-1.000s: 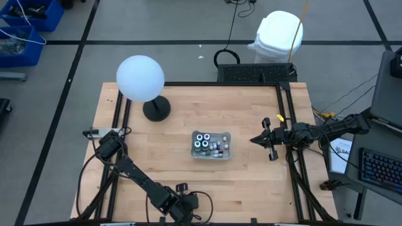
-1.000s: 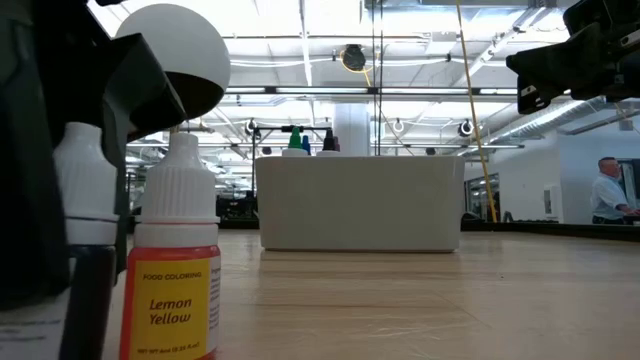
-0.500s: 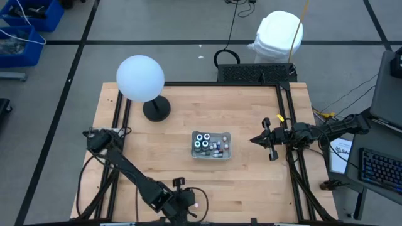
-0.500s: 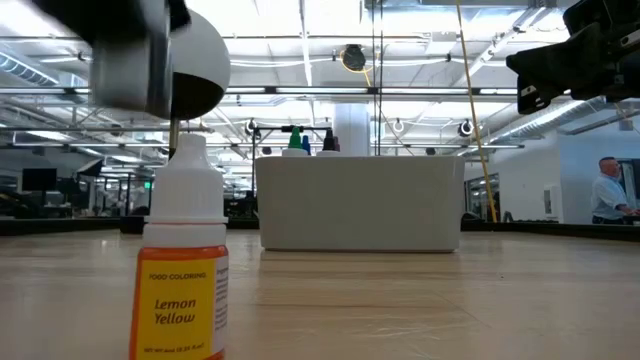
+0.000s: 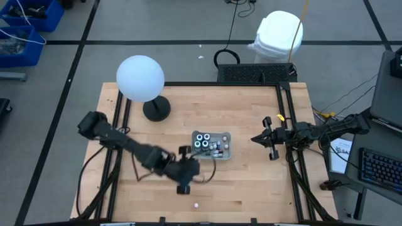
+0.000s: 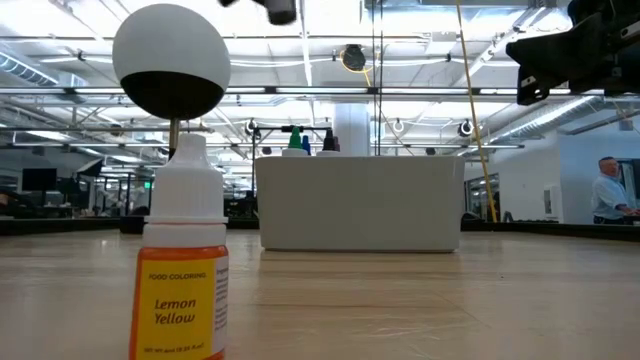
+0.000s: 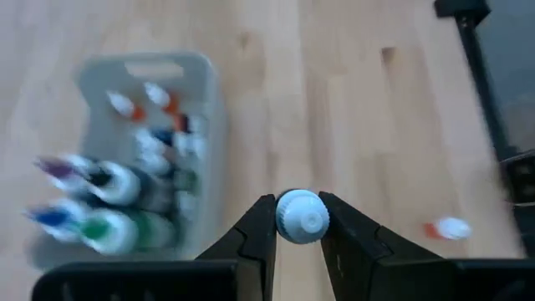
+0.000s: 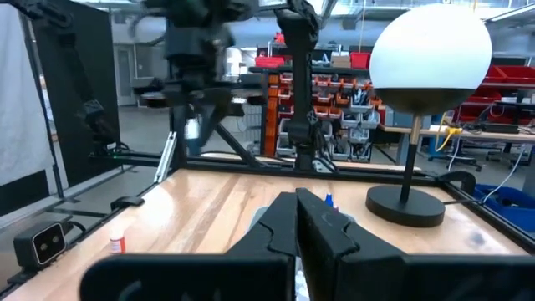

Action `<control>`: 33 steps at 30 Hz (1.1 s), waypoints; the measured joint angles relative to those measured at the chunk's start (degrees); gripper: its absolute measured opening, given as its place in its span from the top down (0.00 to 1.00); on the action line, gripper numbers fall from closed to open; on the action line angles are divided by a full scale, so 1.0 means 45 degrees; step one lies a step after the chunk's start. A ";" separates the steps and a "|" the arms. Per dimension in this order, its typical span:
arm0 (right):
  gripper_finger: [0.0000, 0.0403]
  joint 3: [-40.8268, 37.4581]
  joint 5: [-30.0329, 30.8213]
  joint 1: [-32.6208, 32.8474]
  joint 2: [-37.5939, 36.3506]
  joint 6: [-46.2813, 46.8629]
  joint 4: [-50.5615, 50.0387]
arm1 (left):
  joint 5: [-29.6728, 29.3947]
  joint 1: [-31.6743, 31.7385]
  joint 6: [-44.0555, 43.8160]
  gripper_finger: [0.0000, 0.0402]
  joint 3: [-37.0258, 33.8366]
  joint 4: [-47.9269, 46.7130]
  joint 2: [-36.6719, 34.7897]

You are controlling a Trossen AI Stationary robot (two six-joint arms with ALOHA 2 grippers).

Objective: Pick & Place food coloring
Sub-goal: Put the small violet food coloring bottle into the gray bin

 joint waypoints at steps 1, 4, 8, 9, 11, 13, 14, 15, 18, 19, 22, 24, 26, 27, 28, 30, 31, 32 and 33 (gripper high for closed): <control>1.00 0.0000 -0.0002 0.0000 0.0004 -0.0002 0.0004 | 0.0151 0.0300 0.0603 0.80 0.0000 0.0105 -0.0049; 1.00 -0.0002 0.0001 0.0000 0.0035 -0.0002 0.0037 | 0.0828 0.1102 0.2292 0.80 -0.0002 0.0310 -0.0175; 1.00 0.0002 0.0001 0.0000 0.0104 0.0105 0.0004 | 0.1738 0.2006 0.4134 0.80 -0.0005 0.1087 -0.0190; 1.00 0.0002 -0.0004 0.0000 0.0117 0.0200 -0.0013 | 0.1925 0.2186 0.4504 0.80 -0.0005 0.1269 -0.0190; 1.00 0.0000 -0.0002 0.0000 0.0176 0.0471 -0.0011 | 0.2183 0.2492 0.5044 0.80 -0.0005 0.1681 -0.0186; 1.00 0.0001 -0.0003 0.0000 0.0230 0.0736 -0.0021 | 0.2389 0.2740 0.5382 0.80 -0.0005 0.2003 -0.0113; 1.00 0.0001 -0.0001 0.0000 0.0250 0.0819 -0.0033 | 0.2445 0.2827 0.5547 0.80 -0.0005 0.2105 -0.0053; 1.00 0.0002 -0.0001 0.0000 0.0293 0.0881 -0.0015 | 0.2464 0.2899 0.5703 0.80 -0.0005 0.2116 0.0013; 1.00 0.0000 -0.0004 0.0000 0.0411 0.0921 -0.0046 | 0.2476 0.3082 0.6082 0.80 -0.0006 0.2340 0.0204; 1.00 0.0000 0.0001 0.0000 0.0486 0.0921 -0.0030 | 0.2497 0.3115 0.6148 0.80 -0.0019 0.2304 0.0225; 1.00 -0.0002 0.0001 0.0000 0.0691 0.0860 -0.0016 | 0.2454 0.3251 0.6244 0.80 0.0000 0.2613 0.0504; 1.00 0.0000 0.0001 0.0000 0.0790 0.0862 0.0025 | 0.2369 0.3262 0.6264 0.80 -0.0034 0.2525 0.0717; 1.00 0.0000 0.0001 0.0000 0.0793 0.0955 0.0093 | 0.2347 0.3246 0.6523 0.80 -0.0019 0.2885 0.0933; 1.00 0.0002 0.0006 0.0000 0.0815 0.1038 0.0130 | 0.2357 0.3220 0.6659 0.80 -0.0019 0.2807 0.1035; 1.00 0.0003 0.0001 0.0000 0.0859 0.1082 0.0103 | 0.2367 0.3194 0.6760 0.80 -0.0024 0.2780 0.1124; 1.00 -0.0001 0.0002 0.0000 0.0880 0.1052 0.0019 | 0.2386 0.3171 0.6954 0.80 -0.0024 0.2820 0.1226; 1.00 0.0000 0.0009 0.0000 0.0890 0.0957 0.0076 | 0.2385 0.3164 0.7063 0.80 -0.0024 0.2666 0.1228; 1.00 0.0001 0.0015 0.0000 0.0911 0.0808 0.0085 | 0.2381 0.3168 0.7172 0.80 -0.0024 0.2570 0.1228; 1.00 -0.0002 0.0016 0.0000 0.0898 0.0643 0.0103 | 0.2378 0.3178 0.7294 0.80 -0.0024 0.2608 0.1228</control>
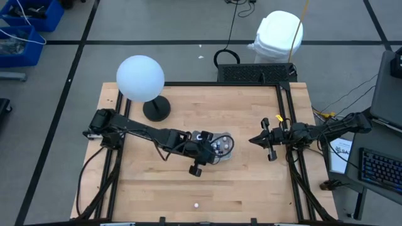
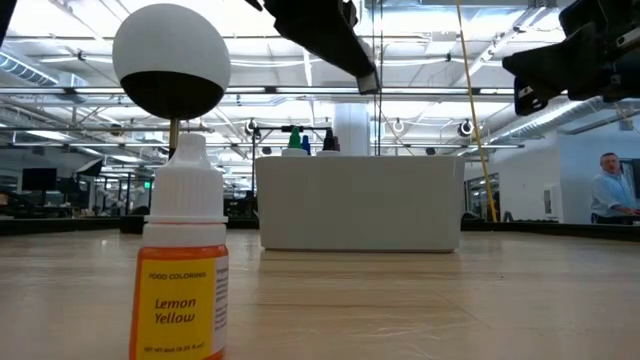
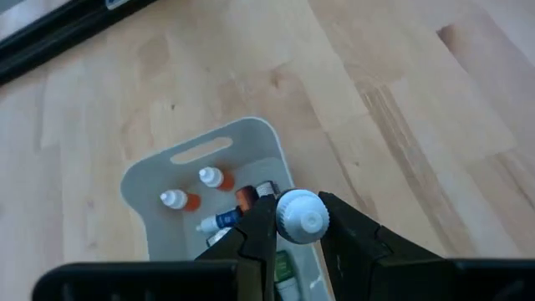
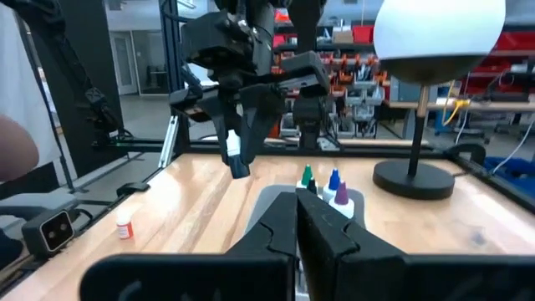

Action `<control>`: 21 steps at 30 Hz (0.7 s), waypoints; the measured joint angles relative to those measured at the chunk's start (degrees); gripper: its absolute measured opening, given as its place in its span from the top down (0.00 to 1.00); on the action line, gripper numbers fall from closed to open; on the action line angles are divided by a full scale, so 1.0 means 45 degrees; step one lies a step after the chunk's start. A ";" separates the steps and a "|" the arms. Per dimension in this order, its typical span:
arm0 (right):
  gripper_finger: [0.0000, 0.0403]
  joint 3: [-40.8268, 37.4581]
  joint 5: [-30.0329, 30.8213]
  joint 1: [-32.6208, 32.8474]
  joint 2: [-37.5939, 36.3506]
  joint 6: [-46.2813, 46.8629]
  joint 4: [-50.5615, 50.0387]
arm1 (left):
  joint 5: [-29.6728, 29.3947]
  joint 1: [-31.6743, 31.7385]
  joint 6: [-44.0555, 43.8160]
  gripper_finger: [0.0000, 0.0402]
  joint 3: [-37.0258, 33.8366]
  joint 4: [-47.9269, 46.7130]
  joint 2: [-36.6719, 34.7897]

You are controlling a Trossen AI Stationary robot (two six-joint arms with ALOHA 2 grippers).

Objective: Pick & Place food coloring
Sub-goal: Put the small violet food coloring bottle into the gray bin

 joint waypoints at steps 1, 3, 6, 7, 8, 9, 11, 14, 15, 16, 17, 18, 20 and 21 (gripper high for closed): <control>1.00 0.0005 0.0005 0.0000 0.0000 -0.0167 0.0074 | -0.0008 0.0000 0.0121 0.80 0.0000 0.0038 0.0000; 1.00 0.0004 0.0024 0.0000 0.0001 -0.0398 0.0058 | -0.0045 0.0006 0.0371 0.80 0.0000 0.0054 0.0000; 1.00 0.0002 0.0034 0.0000 0.0000 -0.0536 0.0084 | -0.0055 0.0005 0.0752 0.80 0.0000 0.0209 -0.0005; 1.00 0.0005 0.0034 0.0000 0.0000 -0.0548 0.0082 | -0.0045 0.0014 0.0796 0.80 0.0000 0.0296 -0.0005; 1.00 0.0002 0.0034 0.0000 0.0008 -0.0548 0.0078 | -0.0045 0.0037 0.0833 0.80 0.0000 0.0412 -0.0005; 1.00 0.0005 0.0039 0.0000 0.0010 -0.0548 0.0076 | -0.0045 0.0039 0.0839 0.80 0.0000 0.0467 -0.0005; 1.00 0.0002 0.0034 0.0000 0.0005 -0.0548 0.0083 | -0.0017 0.0044 0.0870 0.80 0.0000 0.0497 -0.0010; 1.00 0.0004 0.0028 0.0000 0.0005 -0.0548 0.0080 | 0.0535 0.0011 0.1127 0.80 0.0000 0.0481 -0.0010; 1.00 0.0000 0.0024 0.0000 0.0005 -0.0548 0.0080 | 0.0814 -0.0013 0.1300 0.80 0.0000 0.0486 -0.0010; 1.00 0.0000 0.0024 0.0000 0.0005 -0.0548 0.0081 | 0.1125 -0.0048 0.1500 0.80 0.0000 0.0492 -0.0010; 1.00 0.0002 0.0024 0.0000 0.0005 -0.0548 0.0080 | 0.1444 -0.0084 0.1684 0.80 0.0000 0.0520 -0.0010; 1.00 0.0002 0.0019 0.0000 0.0005 -0.0548 0.0080 | 0.1685 -0.0114 0.1831 0.80 0.0000 0.0595 -0.0010; 1.00 0.0000 0.0014 0.0000 0.0005 -0.0548 0.0080 | 0.1902 -0.0148 0.1930 0.80 0.0000 0.0932 -0.0010; 1.00 0.0000 0.0014 0.0000 0.0005 -0.0548 0.0084 | 0.1886 -0.0132 0.1920 0.80 0.0000 0.1183 -0.0010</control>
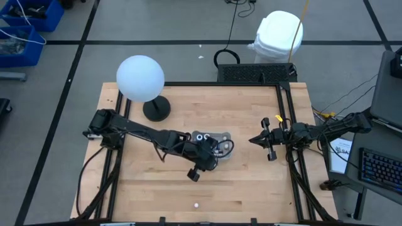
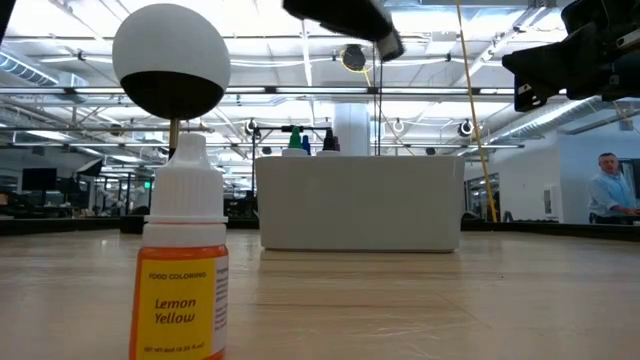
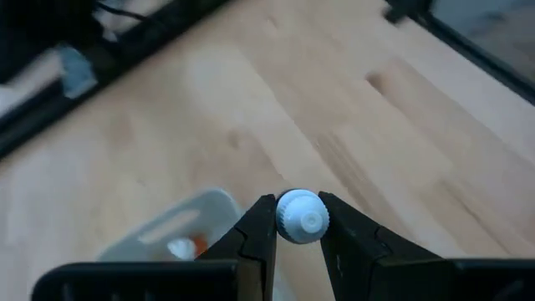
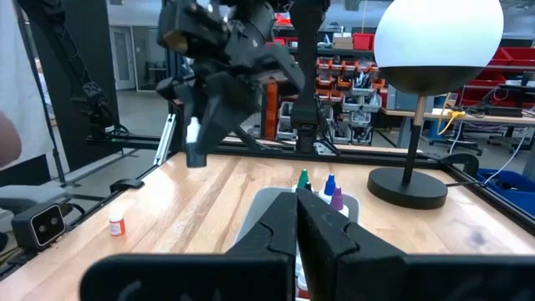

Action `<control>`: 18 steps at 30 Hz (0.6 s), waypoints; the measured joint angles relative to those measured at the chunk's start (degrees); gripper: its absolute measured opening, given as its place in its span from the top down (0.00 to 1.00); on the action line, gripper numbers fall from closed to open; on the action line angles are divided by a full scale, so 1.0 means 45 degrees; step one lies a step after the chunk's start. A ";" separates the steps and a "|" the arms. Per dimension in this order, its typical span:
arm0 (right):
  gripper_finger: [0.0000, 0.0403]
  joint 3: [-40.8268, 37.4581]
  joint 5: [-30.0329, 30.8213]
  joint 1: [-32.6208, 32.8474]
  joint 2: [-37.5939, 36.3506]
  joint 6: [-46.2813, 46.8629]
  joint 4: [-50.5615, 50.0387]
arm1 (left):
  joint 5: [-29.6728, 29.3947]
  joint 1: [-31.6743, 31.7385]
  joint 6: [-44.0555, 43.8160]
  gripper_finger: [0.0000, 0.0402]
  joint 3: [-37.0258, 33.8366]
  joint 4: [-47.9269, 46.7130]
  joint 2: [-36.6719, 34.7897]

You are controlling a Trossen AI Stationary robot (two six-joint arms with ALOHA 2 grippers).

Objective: Pick & Place food coloring
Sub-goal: Put the small violet food coloring bottle into the gray bin

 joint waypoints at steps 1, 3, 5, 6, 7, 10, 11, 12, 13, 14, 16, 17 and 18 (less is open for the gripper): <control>1.00 0.0003 -0.0005 0.0000 0.0000 -0.0014 -0.0004 | -0.0068 0.0059 -0.0042 0.80 0.0000 0.0285 0.0000; 1.00 0.0002 -0.0005 0.0000 0.0000 -0.0068 -0.0004 | -0.0265 0.0233 -0.0157 0.80 0.0000 0.0812 0.0000; 1.00 0.0000 -0.0005 0.0000 0.0000 -0.0092 -0.0004 | -0.0251 0.0485 -0.0385 0.80 0.0000 0.1411 0.0000; 1.00 0.0002 -0.0005 0.0000 0.0000 -0.0096 0.0001 | -0.0232 0.0620 -0.0527 0.80 0.0000 0.1628 0.0000; 1.00 0.0005 -0.0005 0.0000 0.0000 -0.0095 -0.0002 | -0.0218 0.0782 -0.0669 0.80 0.0005 0.1777 -0.0003; 1.00 0.0005 -0.0005 0.0000 0.0000 -0.0099 0.0001 | -0.0156 0.1284 -0.0812 0.80 0.0005 0.1909 -0.0005; 1.00 0.0001 -0.0005 0.0000 -0.0002 -0.0115 0.0001 | -0.0058 0.1436 -0.0844 0.80 0.0005 0.1943 -0.0005; 1.00 0.0002 -0.0007 0.0000 -0.0002 -0.0151 0.0001 | 0.0058 0.1594 -0.0946 0.80 0.0005 0.1973 -0.0005; 1.00 0.0001 -0.0010 0.0000 0.0000 -0.0198 0.0015 | 0.0150 0.1734 -0.0990 0.80 0.0007 0.2026 0.0060; 1.00 0.0005 -0.0010 0.0000 -0.0004 -0.0263 0.0064 | 0.0274 0.1861 -0.1057 0.80 0.0066 0.2170 0.0232; 1.00 0.0005 -0.0015 0.0000 0.0005 -0.0359 0.0189 | 0.0470 0.2070 -0.1208 0.80 0.0202 0.1970 0.0579; 1.00 0.0005 -0.0014 0.0000 0.0001 -0.0364 0.0276 | 0.0545 0.2144 -0.1290 0.80 0.0323 0.1731 0.0895; 1.00 0.0001 -0.0018 0.0000 -0.0022 -0.0368 0.0267 | 0.0551 0.2189 -0.1297 0.80 0.0523 0.1680 0.1228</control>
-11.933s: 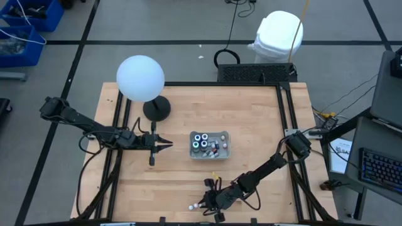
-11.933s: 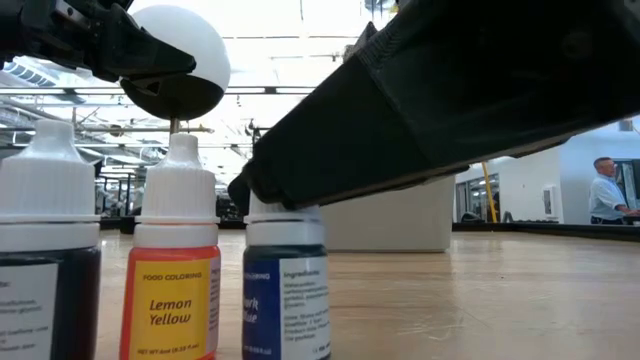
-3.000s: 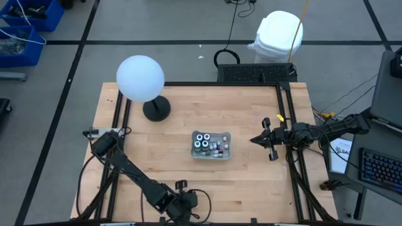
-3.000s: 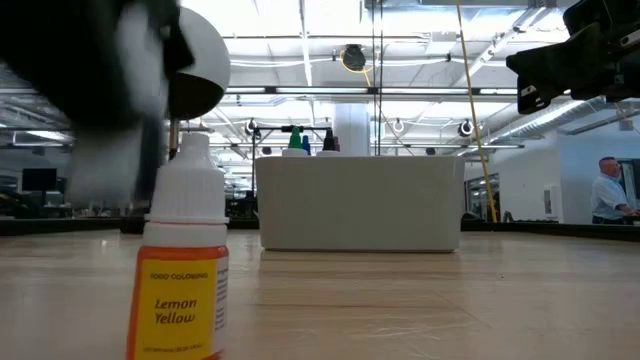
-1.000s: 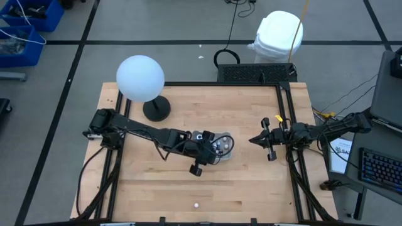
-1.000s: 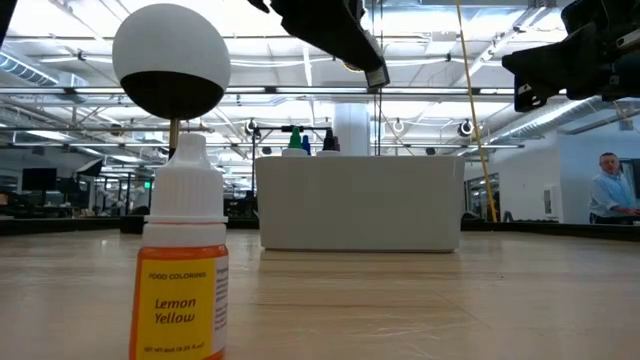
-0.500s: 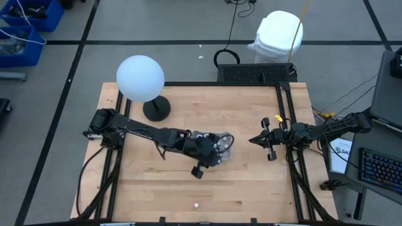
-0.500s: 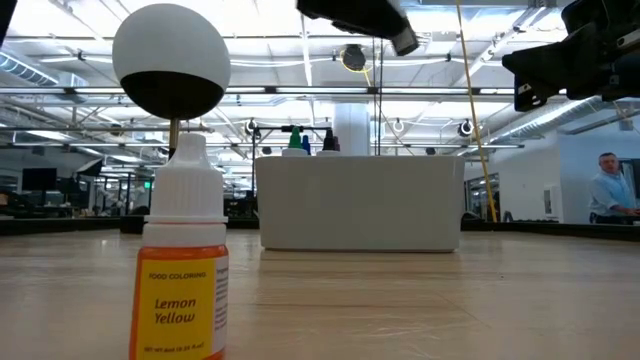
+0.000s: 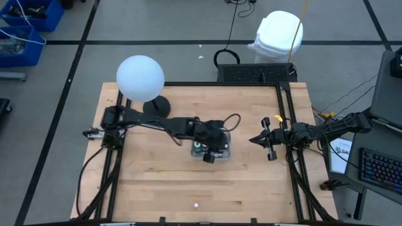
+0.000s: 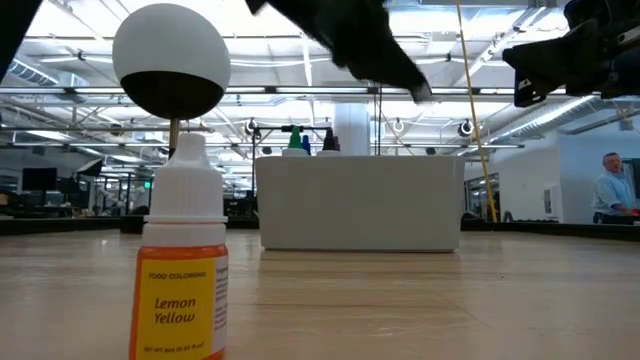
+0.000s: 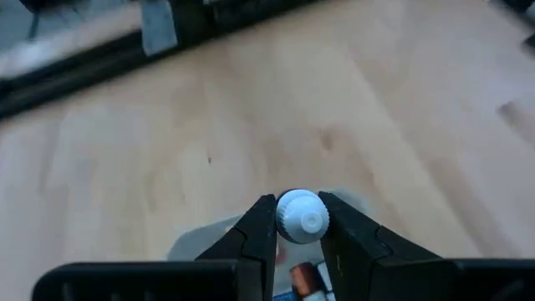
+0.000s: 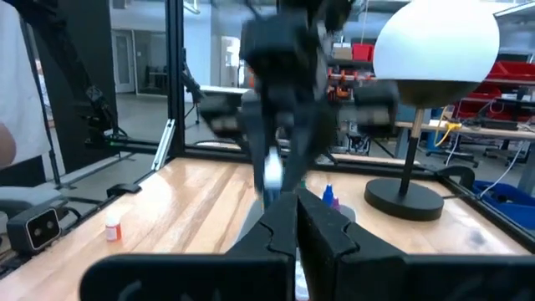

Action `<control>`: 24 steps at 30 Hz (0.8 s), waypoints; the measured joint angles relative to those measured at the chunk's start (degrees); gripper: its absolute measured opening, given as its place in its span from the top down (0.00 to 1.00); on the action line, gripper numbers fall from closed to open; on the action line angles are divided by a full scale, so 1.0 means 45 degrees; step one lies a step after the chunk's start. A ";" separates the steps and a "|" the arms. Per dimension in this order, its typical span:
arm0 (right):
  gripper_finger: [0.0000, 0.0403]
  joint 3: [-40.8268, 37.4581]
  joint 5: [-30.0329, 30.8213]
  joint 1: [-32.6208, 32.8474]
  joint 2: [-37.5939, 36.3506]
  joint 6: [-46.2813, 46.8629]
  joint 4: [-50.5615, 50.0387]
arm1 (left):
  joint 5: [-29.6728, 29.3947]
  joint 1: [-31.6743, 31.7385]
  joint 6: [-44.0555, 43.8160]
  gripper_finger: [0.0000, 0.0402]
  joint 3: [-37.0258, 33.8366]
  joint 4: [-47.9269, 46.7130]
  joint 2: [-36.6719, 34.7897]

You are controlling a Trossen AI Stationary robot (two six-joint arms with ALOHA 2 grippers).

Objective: Pick & Place food coloring
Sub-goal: Put the small violet food coloring bottle into the gray bin

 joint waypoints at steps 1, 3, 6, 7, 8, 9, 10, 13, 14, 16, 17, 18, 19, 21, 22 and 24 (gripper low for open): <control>1.00 0.0000 0.0003 0.0000 -0.0017 -0.0011 -0.0054 | -0.0002 0.0031 0.0003 0.80 0.0179 -0.0134 0.0338; 1.00 0.0001 0.0000 0.0000 0.0012 0.0013 -0.0016 | -0.0119 0.0085 -0.0017 0.80 0.0498 -0.0812 0.0838; 1.00 0.0003 -0.0001 0.0000 0.0041 0.0023 -0.0086 | -0.0377 0.0089 -0.0079 0.80 0.0929 -0.0908 0.1350; 1.00 -0.0001 -0.0001 0.0000 0.0055 0.0027 -0.0093 | -0.0482 0.0089 -0.0094 0.80 0.0937 -0.1067 0.1429; 1.00 0.0003 -0.0001 0.0000 0.0056 0.0026 -0.0078 | -0.0600 0.0099 -0.0099 0.80 0.1034 -0.0897 0.1574; 1.00 0.0001 -0.0004 -0.0003 0.0062 0.0025 -0.0082 | -0.0684 0.0109 -0.0116 0.80 0.1100 -0.0802 0.1647; 1.00 0.0003 -0.0004 -0.0002 0.0070 0.0025 -0.0072 | -0.0718 0.0116 -0.0213 0.80 0.1095 -0.0923 0.1719; 1.00 0.0000 -0.0011 0.0000 0.0095 0.0028 -0.0173 | -0.0729 0.0138 -0.0449 0.80 0.1061 -0.0947 0.2116; 1.00 0.0003 0.0001 -0.0001 0.0160 0.0033 -0.0139 | -0.0803 0.0138 -0.0463 0.80 0.1044 -0.1000 0.2250; 1.00 -0.0001 0.0002 -0.0004 0.0227 0.0033 -0.0086 | -0.0937 0.0147 -0.0468 0.80 0.1037 -0.0955 0.2472; 1.00 -0.0001 -0.0006 0.0000 0.0223 0.0033 -0.0070 | -0.0965 0.0160 -0.0468 0.80 0.1037 -0.0884 0.2555; 1.00 0.0003 -0.0001 -0.0005 0.0298 0.0033 -0.0009 | -0.0951 0.0184 -0.0496 0.80 0.1037 -0.0954 0.2608; 1.00 0.0001 0.0003 -0.0002 0.0335 0.0035 0.0032 | -0.0942 0.0202 -0.0524 0.80 0.1037 -0.0929 0.2693; 1.00 -0.0001 -0.0006 -0.0004 0.0336 0.0033 0.0022 | -0.0955 0.0220 -0.0525 0.80 0.1037 -0.0858 0.2780; 1.00 0.0000 -0.0001 -0.0002 0.0380 0.0036 0.0040 | -0.0944 0.0220 -0.0522 0.80 0.1030 -0.0990 0.2795; 1.00 0.0002 -0.0001 -0.0005 0.0404 0.0034 0.0029 | -0.0935 0.0225 -0.0521 0.80 0.1028 -0.0871 0.2886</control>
